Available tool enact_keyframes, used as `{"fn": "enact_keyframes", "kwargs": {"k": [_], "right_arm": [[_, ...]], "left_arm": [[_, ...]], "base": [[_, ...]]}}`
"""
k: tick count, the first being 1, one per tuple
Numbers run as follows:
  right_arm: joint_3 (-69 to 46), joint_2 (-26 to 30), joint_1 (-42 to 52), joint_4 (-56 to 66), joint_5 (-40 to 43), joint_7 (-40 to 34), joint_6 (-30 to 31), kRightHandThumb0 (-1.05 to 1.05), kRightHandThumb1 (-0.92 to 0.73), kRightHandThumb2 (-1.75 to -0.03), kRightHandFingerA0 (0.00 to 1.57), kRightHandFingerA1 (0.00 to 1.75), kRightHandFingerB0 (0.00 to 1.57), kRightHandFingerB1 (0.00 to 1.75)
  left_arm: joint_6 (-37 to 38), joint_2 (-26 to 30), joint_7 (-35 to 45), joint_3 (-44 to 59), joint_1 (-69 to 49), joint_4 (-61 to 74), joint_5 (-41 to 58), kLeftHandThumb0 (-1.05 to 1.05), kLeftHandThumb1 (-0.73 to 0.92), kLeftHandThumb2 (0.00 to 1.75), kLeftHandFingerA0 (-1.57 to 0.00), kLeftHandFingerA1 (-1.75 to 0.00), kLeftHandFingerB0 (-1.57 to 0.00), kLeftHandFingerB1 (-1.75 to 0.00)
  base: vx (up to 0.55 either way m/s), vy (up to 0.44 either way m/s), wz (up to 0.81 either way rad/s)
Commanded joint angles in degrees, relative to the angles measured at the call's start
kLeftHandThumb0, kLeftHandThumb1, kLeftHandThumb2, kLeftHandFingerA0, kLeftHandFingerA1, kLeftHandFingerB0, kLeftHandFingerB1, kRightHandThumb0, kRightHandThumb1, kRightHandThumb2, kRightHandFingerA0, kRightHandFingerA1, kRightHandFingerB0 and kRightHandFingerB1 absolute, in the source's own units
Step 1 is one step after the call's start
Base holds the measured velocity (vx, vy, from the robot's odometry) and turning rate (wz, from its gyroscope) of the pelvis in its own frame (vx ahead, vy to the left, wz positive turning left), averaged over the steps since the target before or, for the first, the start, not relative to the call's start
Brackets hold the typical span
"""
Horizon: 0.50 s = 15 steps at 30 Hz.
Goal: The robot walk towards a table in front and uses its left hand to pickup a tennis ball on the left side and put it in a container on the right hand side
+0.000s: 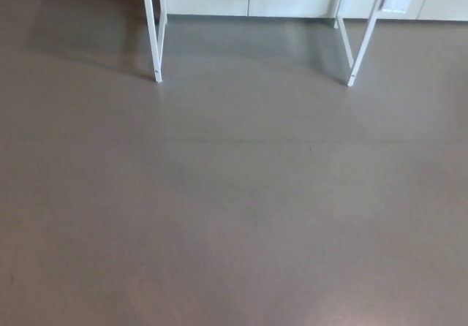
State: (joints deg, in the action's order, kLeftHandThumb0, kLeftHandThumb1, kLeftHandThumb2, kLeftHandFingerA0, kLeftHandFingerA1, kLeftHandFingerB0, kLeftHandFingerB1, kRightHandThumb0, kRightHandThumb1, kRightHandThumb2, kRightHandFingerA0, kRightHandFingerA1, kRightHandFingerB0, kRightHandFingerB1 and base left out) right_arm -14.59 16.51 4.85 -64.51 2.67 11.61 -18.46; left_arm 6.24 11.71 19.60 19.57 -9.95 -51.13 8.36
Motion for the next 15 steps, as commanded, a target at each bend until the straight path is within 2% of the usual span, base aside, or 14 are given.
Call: {"fn": "enact_keyframes", "kwargs": {"k": [1, 2, 3, 4, 9, 10, 11, 12, 13, 15], "right_arm": [[0.2, 1.4, -0.3, 0.1, 0.2, 0.1, -1.2, -0.50, -0.33, -0.71, 0.83, 0.62, 0.49, 0.49], [0.4, 1.4, -0.4, -0.1, 0.0, -0.3, -1.0, -0.45, -0.40, -0.54, 0.88, 0.55, 0.54, 0.39], [0.5, 1.4, -0.5, -0.1, 0.0, -0.4, -1.0, -0.45, -0.40, -0.54, 0.88, 0.55, 0.54, 0.39], [0.6, 1.5, -0.5, -0.1, 0.0, -0.3, -1.0, -0.50, -0.34, -0.72, 0.82, 0.63, 0.48, 0.49], [0.9, 1.5, -0.8, 0.0, -0.1, -0.5, -0.9, -0.51, -0.34, -0.72, 0.82, 0.63, 0.49, 0.50], [1.0, 1.5, -0.8, -0.1, -0.1, -0.5, -1.0, -0.51, -0.34, -0.72, 0.82, 0.63, 0.49, 0.50], [1.0, 1.6, -1.0, -0.3, -0.1, -0.5, -1.0, -0.47, -0.41, -0.54, 0.87, 0.55, 0.53, 0.40], [1.0, 1.6, -1.0, -0.4, 0.0, -0.4, -1.0, -0.47, -0.41, -0.54, 0.87, 0.55, 0.53, 0.40], [1.0, 1.6, -1.0, -0.3, 0.0, -0.5, -1.0, -0.51, -0.33, -0.72, 0.82, 0.63, 0.49, 0.50], [1.1, 1.6, -1.0, -0.2, 0.0, -0.3, -0.6, -0.51, -0.34, -0.73, 0.81, 0.62, 0.47, 0.49]], "left_arm": [[1.8, 0.2, -0.2, -0.3, 0.1, -0.5, 0.7, -0.27, 0.57, 0.58, -0.56, -0.38, -0.43, -0.35], [1.7, 0.2, -0.1, -0.3, 0.0, -0.4, 0.8, -0.27, 0.57, 0.58, -0.55, -0.38, -0.42, -0.34], [1.7, 0.2, -0.1, -0.3, 0.0, -0.4, 0.8, -0.27, 0.57, 0.58, -0.55, -0.38, -0.42, -0.34], [1.7, 0.2, -0.4, -0.2, 0.1, -0.6, 0.8, -0.26, 0.56, 0.57, -0.56, -0.38, -0.43, -0.35], [1.8, 0.3, -0.7, -0.1, 0.6, -1.2, 0.8, -0.26, 0.55, 0.57, -0.58, -0.38, -0.44, -0.35], [2.0, 0.2, -0.8, -0.2, 0.6, -1.3, 0.7, -0.26, 0.55, 0.57, -0.58, -0.38, -0.44, -0.35], [2.0, 0.2, -0.9, -0.3, 0.4, -0.9, 0.6, -0.26, 0.55, 0.57, -0.57, -0.38, -0.44, -0.35], [2.0, 0.1, -1.0, -0.4, 0.3, -0.7, 0.6, -0.26, 0.55, 0.57, -0.57, -0.38, -0.44, -0.35], [1.8, 0.2, -0.9, -0.5, 0.2, -0.5, 0.6, -0.26, 0.57, 0.58, -0.56, -0.38, -0.43, -0.35], [1.8, 0.4, -0.8, -0.5, 0.6, -1.1, 0.7, -0.26, 0.57, 0.58, -0.56, -0.38, -0.42, -0.34]], "base": [[0.22, -0.039, 0.14], [0.26, -0.097, 0.10], [0.25, -0.128, 0.17], [0.26, -0.161, 0.15], [0.28, -0.282, 0.28], [0.23, -0.366, 0.05], [0.28, -0.174, -0.07], [0.27, -0.134, 0.05], [0.25, -0.108, -0.05], [0.20, -0.058, -0.04]]}}
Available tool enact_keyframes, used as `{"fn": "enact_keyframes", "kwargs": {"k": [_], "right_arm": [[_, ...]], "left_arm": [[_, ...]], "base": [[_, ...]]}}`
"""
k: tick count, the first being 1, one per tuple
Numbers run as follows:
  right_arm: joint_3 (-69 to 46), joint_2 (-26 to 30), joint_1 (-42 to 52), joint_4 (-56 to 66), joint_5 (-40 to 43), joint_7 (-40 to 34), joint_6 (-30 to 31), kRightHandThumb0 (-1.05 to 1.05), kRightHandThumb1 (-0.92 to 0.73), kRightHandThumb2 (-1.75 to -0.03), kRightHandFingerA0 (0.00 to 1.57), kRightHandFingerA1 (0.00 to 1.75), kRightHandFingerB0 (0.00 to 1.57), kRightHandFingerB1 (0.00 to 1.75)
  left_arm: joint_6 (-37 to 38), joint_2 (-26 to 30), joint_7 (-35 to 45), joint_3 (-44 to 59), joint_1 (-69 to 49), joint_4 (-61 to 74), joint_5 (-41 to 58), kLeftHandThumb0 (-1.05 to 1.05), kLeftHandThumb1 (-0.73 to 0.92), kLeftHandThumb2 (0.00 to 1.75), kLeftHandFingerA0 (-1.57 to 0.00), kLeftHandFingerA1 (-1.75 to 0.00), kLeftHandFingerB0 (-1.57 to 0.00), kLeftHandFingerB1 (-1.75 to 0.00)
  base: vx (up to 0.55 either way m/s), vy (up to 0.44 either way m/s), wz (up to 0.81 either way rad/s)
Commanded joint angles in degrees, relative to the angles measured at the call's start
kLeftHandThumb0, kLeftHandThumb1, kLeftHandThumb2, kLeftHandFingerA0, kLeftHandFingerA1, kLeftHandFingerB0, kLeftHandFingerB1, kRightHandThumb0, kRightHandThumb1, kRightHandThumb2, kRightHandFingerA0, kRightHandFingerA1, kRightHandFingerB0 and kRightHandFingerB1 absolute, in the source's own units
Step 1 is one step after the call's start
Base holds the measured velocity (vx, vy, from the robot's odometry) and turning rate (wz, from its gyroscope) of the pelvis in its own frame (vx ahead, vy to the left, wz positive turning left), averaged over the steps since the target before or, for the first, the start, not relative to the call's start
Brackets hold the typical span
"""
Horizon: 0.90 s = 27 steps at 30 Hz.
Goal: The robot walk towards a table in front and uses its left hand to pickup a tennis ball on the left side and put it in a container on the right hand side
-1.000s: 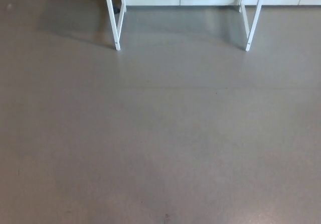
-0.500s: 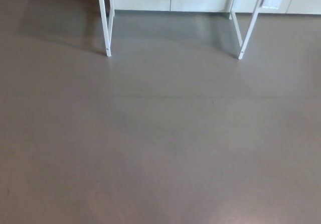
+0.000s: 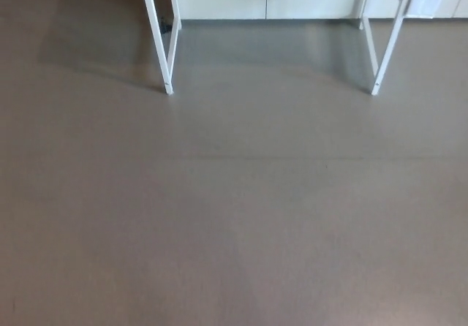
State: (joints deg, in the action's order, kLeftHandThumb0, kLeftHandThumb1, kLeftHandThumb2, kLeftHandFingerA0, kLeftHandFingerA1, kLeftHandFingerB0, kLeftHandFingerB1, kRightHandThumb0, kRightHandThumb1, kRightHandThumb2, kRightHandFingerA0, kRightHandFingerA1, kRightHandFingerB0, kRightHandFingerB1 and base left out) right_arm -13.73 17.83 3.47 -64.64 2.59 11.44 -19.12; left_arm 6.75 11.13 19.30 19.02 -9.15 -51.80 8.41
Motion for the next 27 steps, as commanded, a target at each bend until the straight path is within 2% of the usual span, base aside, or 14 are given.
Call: {"fn": "enact_keyframes", "kwargs": {"k": [1, 3, 4, 16, 27], "right_arm": [[0.3, 0.3, 0.3, 0.0, 0.2, -0.2, 0.1, -0.50, -0.34, -0.72, 0.82, 0.62, 0.48, 0.49], [0.3, 0.3, 0.3, 0.0, 0.2, -0.2, 0.2, -0.50, -0.34, -0.72, 0.82, 0.62, 0.48, 0.49], [0.3, 0.3, 0.3, 0.1, 0.2, -0.3, 0.2, -0.45, -0.42, -0.55, 0.88, 0.55, 0.53, 0.39], [1.4, 0.4, 1.3, 0.2, -0.4, -1.3, -0.5, -0.45, -0.44, -0.54, 0.91, 0.58, 0.55, 0.41], [1.4, 0.4, 1.9, -0.3, 0.0, -0.7, -1.4, -0.49, -0.43, -0.54, 0.93, 0.57, 0.55, 0.41]], "left_arm": [[1.2, 0.9, -0.5, 0.1, -0.2, -0.4, 0.7, -0.26, 0.57, 0.57, -0.56, -0.38, -0.42, -0.34], [1.2, 0.9, -0.6, 0.1, -0.1, -0.4, 0.7, -0.26, 0.57, 0.57, -0.56, -0.38, -0.42, -0.34], [1.2, 0.9, -0.4, 0.2, -0.1, -0.5, 0.9, -0.26, 0.57, 0.58, -0.56, -0.38, -0.42, -0.34], [1.3, 0.8, -0.6, -0.1, -1.3, -0.1, 1.1, -0.24, 0.56, 0.57, -0.57, -0.39, -0.42, -0.34], [1.4, 0.7, -0.2, -0.5, -2.0, 0.8, 1.7, -0.23, 0.54, 0.56, -0.57, -0.39, -0.42, -0.35]], "base": [[0.18, 0.002, -0.09], [0.18, 0.053, -0.17], [0.22, 0.100, -0.14], [0.26, 0.157, 0.00], [0.26, -0.051, 0.05]]}}
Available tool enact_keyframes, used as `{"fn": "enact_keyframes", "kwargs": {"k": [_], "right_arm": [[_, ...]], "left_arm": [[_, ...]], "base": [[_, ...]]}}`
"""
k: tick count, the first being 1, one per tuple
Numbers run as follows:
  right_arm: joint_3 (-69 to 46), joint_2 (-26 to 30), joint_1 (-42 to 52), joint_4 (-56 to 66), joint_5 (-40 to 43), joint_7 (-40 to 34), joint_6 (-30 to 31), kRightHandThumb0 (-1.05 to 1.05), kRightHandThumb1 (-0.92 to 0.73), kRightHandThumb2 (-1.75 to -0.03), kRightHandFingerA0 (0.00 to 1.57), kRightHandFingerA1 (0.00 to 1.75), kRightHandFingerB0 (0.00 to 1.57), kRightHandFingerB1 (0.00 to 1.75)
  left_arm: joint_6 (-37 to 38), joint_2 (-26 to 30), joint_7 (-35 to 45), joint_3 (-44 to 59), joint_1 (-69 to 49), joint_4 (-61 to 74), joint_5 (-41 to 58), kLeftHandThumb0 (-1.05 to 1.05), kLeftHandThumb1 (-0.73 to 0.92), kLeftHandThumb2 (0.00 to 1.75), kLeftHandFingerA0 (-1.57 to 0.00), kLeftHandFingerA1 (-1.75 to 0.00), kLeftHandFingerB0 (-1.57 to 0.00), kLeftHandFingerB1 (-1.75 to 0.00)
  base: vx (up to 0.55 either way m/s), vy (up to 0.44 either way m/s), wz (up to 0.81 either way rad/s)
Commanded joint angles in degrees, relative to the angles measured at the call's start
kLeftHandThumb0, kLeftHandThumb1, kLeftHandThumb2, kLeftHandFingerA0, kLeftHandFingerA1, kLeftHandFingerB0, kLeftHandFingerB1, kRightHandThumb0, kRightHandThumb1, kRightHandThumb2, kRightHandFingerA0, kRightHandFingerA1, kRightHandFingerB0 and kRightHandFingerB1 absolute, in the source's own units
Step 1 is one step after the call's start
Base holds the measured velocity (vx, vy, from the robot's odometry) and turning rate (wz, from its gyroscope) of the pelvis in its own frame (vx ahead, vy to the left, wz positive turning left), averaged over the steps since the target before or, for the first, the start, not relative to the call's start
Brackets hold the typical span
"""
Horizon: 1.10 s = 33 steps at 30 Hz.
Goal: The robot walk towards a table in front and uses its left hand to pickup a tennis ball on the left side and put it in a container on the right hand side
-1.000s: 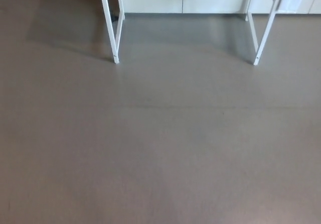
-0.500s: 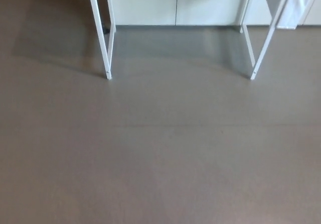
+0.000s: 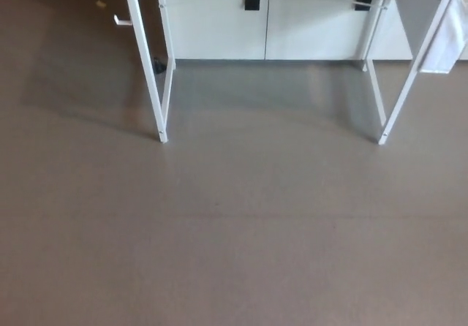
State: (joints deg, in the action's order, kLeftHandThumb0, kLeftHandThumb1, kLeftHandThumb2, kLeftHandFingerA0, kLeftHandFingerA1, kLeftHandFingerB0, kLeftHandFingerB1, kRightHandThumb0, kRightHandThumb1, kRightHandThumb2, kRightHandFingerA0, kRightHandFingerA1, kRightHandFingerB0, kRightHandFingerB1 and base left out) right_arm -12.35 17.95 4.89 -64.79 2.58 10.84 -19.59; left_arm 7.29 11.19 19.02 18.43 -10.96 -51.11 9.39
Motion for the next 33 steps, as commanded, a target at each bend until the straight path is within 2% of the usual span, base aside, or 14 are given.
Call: {"fn": "enact_keyframes", "kwargs": {"k": [1, 11, 12, 14, 15, 16, 17, 18, 19, 23, 27, 33], "right_arm": [[0.1, 0.3, 0.5, -0.2, 0.0, -0.2, -1.1, -0.49, -0.43, -0.54, 0.92, 0.57, 0.55, 0.40], [-0.6, 0.1, 0.4, -0.9, 0.9, 0.0, -0.4, -0.51, -0.39, -0.55, 0.94, 0.59, 0.58, 0.42], [-0.6, 0.2, 0.1, -1.2, 0.9, -0.1, -0.2, -0.55, -0.31, -0.77, 0.86, 0.66, 0.52, 0.54], [-0.7, 0.2, 0.0, -0.9, 0.8, -0.2, 0.1, -0.54, -0.31, -0.77, 0.86, 0.67, 0.53, 0.56], [-0.5, 0.1, 0.4, 0.4, 0.8, -0.3, 0.5, -0.54, -0.42, -0.54, 0.95, 0.63, 0.60, 0.47], [-0.4, 0.1, 0.6, 0.9, 0.7, -0.3, 0.7, -0.54, -0.42, -0.54, 0.95, 0.63, 0.60, 0.47], [-0.4, 0.1, 1.1, 1.9, 0.7, -0.4, 0.8, -0.56, -0.32, -0.78, 0.86, 0.68, 0.52, 0.56], [-0.3, 0.0, 1.4, 2.5, 0.7, -0.4, 1.0, -0.56, -0.32, -0.78, 0.86, 0.68, 0.52, 0.56], [-0.3, 0.0, 1.2, 2.5, 0.6, -0.4, 1.0, -0.57, -0.37, -0.56, 0.95, 0.62, 0.58, 0.48], [-0.9, -0.3, 1.2, 2.5, 1.4, 0.3, 1.1, -0.52, -0.41, -0.53, 0.96, 0.61, 0.60, 0.47], [-1.0, -0.2, 0.7, 2.3, 1.4, 0.5, 1.5, -0.57, -0.37, -0.57, 0.97, 0.61, 0.59, 0.46], [-0.9, -0.4, 0.5, 2.4, 1.0, 0.0, 1.6, -0.57, -0.36, -0.57, 0.98, 0.62, 0.59, 0.48]], "left_arm": [[0.7, 0.6, 0.2, 0.1, -0.2, 0.0, 0.8, -0.22, 0.54, 0.56, -0.57, -0.39, -0.42, -0.35], [1.2, 0.4, -0.7, -0.6, -0.2, -1.4, 0.2, -0.27, 0.53, 0.57, -0.61, -0.40, -0.42, -0.35], [1.2, 0.4, -0.4, -0.6, -0.1, -1.3, 0.3, -0.27, 0.54, 0.57, -0.60, -0.40, -0.41, -0.35], [1.3, 0.3, -0.4, -0.7, 0.0, -1.4, 0.5, -0.28, 0.53, 0.57, -0.61, -0.41, -0.41, -0.35], [1.2, 0.5, -0.2, -0.7, -0.1, -1.2, 0.5, -0.28, 0.54, 0.57, -0.61, -0.40, -0.40, -0.34], [1.2, 0.6, -0.2, -0.7, -0.1, -1.2, 0.5, -0.28, 0.54, 0.57, -0.61, -0.40, -0.40, -0.34], [1.5, 0.6, -0.4, -1.0, -0.2, -1.3, 0.2, -0.28, 0.53, 0.57, -0.61, -0.40, -0.40, -0.34], [1.6, 0.6, -0.5, -1.1, -0.2, -1.3, 0.0, -0.28, 0.53, 0.57, -0.61, -0.40, -0.40, -0.34], [1.3, 0.7, -0.7, -1.1, -0.1, -1.2, 0.0, -0.27, 0.54, 0.57, -0.62, -0.40, -0.40, -0.34], [1.7, 0.8, -0.4, -1.4, -0.1, -1.4, 0.0, -0.26, 0.55, 0.57, -0.61, -0.40, -0.39, -0.34], [1.4, 0.8, -0.9, -1.4, 0.1, -1.0, 0.2, -0.26, 0.55, 0.57, -0.61, -0.39, -0.43, -0.35], [2.1, 1.0, -0.6, -1.6, 0.1, -1.4, 0.2, -0.26, 0.55, 0.57, -0.61, -0.40, -0.41, -0.34]], "base": [[0.31, -0.075, -0.02], [0.22, 0.044, -0.05], [0.39, 0.234, -0.54], [0.29, 0.192, 0.09], [0.24, 0.124, 0.02], [0.21, 0.090, 0.03], [0.18, 0.029, 0.07], [0.17, 0.022, 0.05], [0.19, -0.006, 0.12], [0.19, -0.079, 0.06], [0.25, -0.192, 0.01], [0.26, -0.137, 0.01]]}}
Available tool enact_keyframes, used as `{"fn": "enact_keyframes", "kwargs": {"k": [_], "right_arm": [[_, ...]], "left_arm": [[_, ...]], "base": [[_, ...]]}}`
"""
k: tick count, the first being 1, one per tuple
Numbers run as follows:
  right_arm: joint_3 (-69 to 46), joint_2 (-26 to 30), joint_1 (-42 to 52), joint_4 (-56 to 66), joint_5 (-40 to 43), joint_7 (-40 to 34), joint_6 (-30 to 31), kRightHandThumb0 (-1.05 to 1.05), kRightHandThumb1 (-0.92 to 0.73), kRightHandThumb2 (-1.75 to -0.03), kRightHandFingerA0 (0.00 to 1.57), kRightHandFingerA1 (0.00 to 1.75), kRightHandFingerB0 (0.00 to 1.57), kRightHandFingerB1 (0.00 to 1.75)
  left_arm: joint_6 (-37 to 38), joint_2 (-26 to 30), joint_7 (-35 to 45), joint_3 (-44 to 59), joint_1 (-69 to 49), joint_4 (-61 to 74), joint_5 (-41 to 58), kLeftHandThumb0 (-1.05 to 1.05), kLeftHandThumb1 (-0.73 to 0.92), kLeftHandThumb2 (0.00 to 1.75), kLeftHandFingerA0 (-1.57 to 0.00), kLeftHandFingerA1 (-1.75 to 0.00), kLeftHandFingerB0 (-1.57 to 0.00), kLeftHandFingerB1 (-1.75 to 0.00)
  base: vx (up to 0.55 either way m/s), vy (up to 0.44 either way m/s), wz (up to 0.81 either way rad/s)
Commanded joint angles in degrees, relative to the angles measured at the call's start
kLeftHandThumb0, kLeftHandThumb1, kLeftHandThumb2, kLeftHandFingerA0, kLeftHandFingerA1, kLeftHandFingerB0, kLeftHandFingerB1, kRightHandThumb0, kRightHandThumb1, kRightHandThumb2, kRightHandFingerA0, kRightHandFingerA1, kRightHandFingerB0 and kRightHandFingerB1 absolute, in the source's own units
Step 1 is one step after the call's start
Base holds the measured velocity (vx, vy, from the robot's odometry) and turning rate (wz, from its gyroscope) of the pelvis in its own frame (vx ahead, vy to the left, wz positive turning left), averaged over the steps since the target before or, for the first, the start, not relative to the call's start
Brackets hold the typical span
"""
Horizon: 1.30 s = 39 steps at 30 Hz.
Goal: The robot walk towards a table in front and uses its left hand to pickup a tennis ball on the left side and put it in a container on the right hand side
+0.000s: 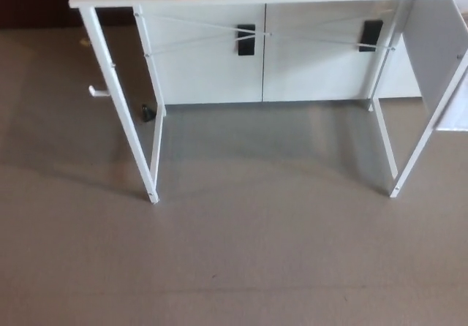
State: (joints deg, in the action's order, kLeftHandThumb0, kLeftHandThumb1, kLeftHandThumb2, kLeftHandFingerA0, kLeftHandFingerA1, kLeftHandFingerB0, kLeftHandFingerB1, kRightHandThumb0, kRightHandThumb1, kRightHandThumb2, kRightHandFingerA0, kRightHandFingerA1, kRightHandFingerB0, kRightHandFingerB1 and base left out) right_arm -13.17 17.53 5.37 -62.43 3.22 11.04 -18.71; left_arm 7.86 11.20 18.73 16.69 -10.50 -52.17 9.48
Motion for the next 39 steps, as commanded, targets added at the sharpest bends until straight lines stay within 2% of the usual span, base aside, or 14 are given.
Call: {"fn": "enact_keyframes", "kwargs": {"k": [1, 2, 3, 9, 10, 20, 21, 23, 30, 32, 33, 36, 37, 39], "right_arm": [[0.1, 0.1, 0.1, 0.3, 0.3, -0.3, 0.7, -0.55, -0.32, -0.78, 0.86, 0.68, 0.52, 0.56], [0.2, 0.1, 0.1, 0.6, 0.2, -0.3, 0.7, -0.55, -0.32, -0.78, 0.86, 0.68, 0.52, 0.56], [0.2, 0.2, -0.1, 0.4, 0.1, -0.5, 0.9, -0.58, -0.37, -0.57, 0.97, 0.62, 0.58, 0.46], [0.6, 0.2, -0.1, 0.1, -0.1, -0.3, 0.0, -0.58, -0.37, -0.56, 0.95, 0.63, 0.58, 0.48], [0.7, 0.3, -0.1, 0.2, -0.2, -0.4, 0.5, -0.56, -0.31, -0.78, 0.86, 0.69, 0.52, 0.57], [1.0, 0.3, -0.3, -0.2, -0.3, -0.8, 0.5, -0.56, -0.32, -0.77, 0.86, 0.67, 0.52, 0.56], [1.0, 0.3, -0.5, -0.6, -0.4, -0.9, 0.5, -0.58, -0.37, -0.57, 0.97, 0.62, 0.58, 0.47], [1.0, 0.3, -0.6, -0.7, -0.4, -0.8, 0.5, -0.57, -0.38, -0.56, 0.96, 0.62, 0.58, 0.46], [0.8, 0.2, -0.6, -0.7, 0.0, -0.7, 0.2, -0.58, -0.36, -0.58, 0.98, 0.63, 0.58, 0.48], [0.8, 0.2, -0.2, 0.7, 0.2, -0.6, 1.3, -0.58, -0.33, -0.78, 0.85, 0.67, 0.51, 0.55], [1.0, 0.2, 0.2, 1.4, -0.1, -0.8, 1.2, -0.58, -0.41, -0.56, 0.94, 0.61, 0.57, 0.45], [0.9, 0.1, -0.1, 1.1, 0.1, -0.5, 0.7, -0.57, -0.32, -0.78, 0.85, 0.67, 0.51, 0.55], [0.7, 0.0, -0.1, 1.1, 0.4, -0.5, 1.0, -0.59, -0.37, -0.57, 0.96, 0.64, 0.58, 0.48], [0.5, 0.0, 0.0, 1.2, 0.6, -0.3, 0.8, -0.58, -0.37, -0.58, 0.97, 0.64, 0.57, 0.49]], "left_arm": [[1.5, 1.1, -0.2, 0.2, -0.3, -0.2, 0.1, -0.27, 0.54, 0.57, -0.61, -0.40, -0.40, -0.34], [1.5, 1.1, -0.1, 0.2, -0.3, -0.1, 0.2, -0.27, 0.54, 0.57, -0.61, -0.40, -0.40, -0.34], [1.5, 1.1, -0.1, 0.2, -0.3, -0.1, 0.2, -0.27, 0.54, 0.57, -0.61, -0.40, -0.41, -0.34], [2.1, 1.3, -0.5, 0.0, -0.2, -0.4, -0.2, -0.27, 0.55, 0.57, -0.62, -0.40, -0.42, -0.35], [1.9, 1.3, -0.5, 0.0, -0.1, -0.6, -0.1, -0.26, 0.55, 0.57, -0.64, -0.40, -0.42, -0.35], [2.4, 1.5, -1.0, -0.2, 0.0, -1.1, -0.4, -0.27, 0.54, 0.57, -0.65, -0.40, -0.43, -0.35], [2.5, 1.5, -0.9, -0.3, 0.0, -1.1, -0.4, -0.28, 0.54, 0.57, -0.67, -0.41, -0.43, -0.35], [2.5, 1.6, -0.7, -0.3, 0.0, -1.1, -0.2, -0.26, 0.54, 0.57, -0.67, -0.41, -0.43, -0.35], [2.0, 1.3, -1.1, 0.0, -0.1, -0.6, 0.2, -0.26, 0.54, 0.57, -0.65, -0.41, -0.45, -0.36], [2.6, 1.3, -1.1, -0.2, -0.2, -0.7, -0.1, -0.27, 0.54, 0.57, -0.67, -0.41, -0.44, -0.36], [2.7, 1.3, -1.0, -0.2, -0.3, -0.7, 0.0, -0.27, 0.54, 0.57, -0.66, -0.41, -0.44, -0.35], [2.8, 1.4, -1.0, -0.2, -0.1, -0.8, 0.0, -0.28, 0.54, 0.57, -0.66, -0.41, -0.44, -0.35], [2.7, 1.4, -1.0, -0.3, -0.1, -0.7, -0.1, -0.28, 0.55, 0.57, -0.66, -0.41, -0.44, -0.35], [2.6, 1.3, -1.3, -0.2, 0.0, -0.7, 0.0, -0.27, 0.54, 0.57, -0.66, -0.41, -0.46, -0.36]], "base": [[0.20, -0.049, -0.07], [0.19, -0.005, -0.11], [0.20, 0.030, -0.16], [0.26, 0.139, -0.02], [0.29, 0.278, -0.49], [0.24, 0.032, 0.07], [0.23, -0.155, 0.14], [0.34, -0.234, -0.27], [0.31, -0.212, 0.11], [0.28, -0.009, -0.10], [0.27, 0.034, -0.18], [0.27, 0.097, -0.20], [0.34, 0.119, -0.20], [0.40, 0.261, -0.13]]}}
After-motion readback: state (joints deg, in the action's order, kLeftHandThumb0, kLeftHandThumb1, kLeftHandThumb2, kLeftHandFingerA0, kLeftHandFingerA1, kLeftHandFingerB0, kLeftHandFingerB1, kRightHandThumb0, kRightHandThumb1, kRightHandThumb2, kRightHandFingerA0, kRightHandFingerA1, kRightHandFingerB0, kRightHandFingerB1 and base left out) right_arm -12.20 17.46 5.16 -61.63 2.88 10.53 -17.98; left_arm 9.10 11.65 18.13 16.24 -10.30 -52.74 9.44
